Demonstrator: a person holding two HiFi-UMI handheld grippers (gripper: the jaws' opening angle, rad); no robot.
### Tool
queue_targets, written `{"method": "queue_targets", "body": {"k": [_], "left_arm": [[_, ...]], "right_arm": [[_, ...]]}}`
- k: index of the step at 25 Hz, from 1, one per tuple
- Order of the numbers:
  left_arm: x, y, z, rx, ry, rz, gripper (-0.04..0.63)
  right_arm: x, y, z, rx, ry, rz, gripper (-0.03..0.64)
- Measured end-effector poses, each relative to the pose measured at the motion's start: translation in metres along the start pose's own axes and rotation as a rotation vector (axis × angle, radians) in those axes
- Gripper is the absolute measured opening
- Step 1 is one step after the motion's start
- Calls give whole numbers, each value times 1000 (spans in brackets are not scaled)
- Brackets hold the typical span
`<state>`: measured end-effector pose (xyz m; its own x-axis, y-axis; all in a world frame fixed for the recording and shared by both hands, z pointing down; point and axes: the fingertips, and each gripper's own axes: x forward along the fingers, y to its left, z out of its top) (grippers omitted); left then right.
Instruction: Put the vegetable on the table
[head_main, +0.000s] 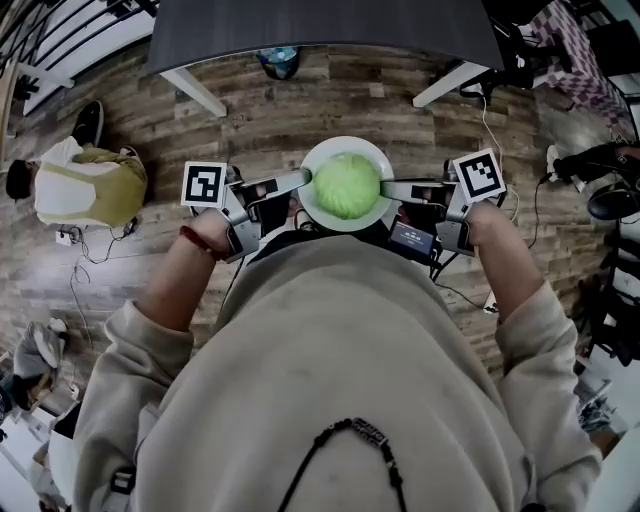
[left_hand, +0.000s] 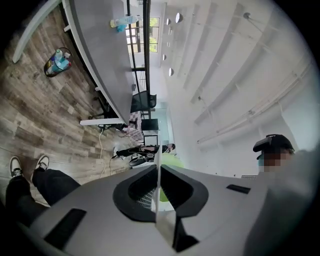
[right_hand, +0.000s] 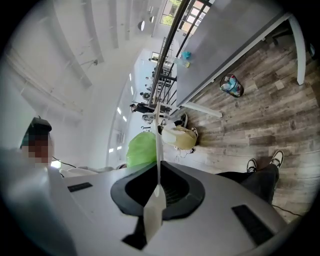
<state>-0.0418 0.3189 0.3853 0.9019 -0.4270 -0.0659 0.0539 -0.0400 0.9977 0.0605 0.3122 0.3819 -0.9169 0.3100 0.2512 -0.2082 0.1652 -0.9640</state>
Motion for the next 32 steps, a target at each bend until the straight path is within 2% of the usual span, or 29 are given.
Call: {"method": "queue_targets", "body": {"k": [8,13,18,25,32], "left_arm": [[-3,-1,38,31,-59,18,29],[27,-2,89,26,-67,35,29],[31,-2,96,63,-76,42,28],[99,-5,155,57,-95,60,28],[147,8,174,31,-87,99,28]], "right_arm": [[8,-2,38,-3,28,26,28],[-17,-13,95,-17,51,31,28],[-20,-13,102,-48,49,48,28],[-80,-27,168,-52,57,75,28],[-121,-52,192,-40,55,97,28]]}}
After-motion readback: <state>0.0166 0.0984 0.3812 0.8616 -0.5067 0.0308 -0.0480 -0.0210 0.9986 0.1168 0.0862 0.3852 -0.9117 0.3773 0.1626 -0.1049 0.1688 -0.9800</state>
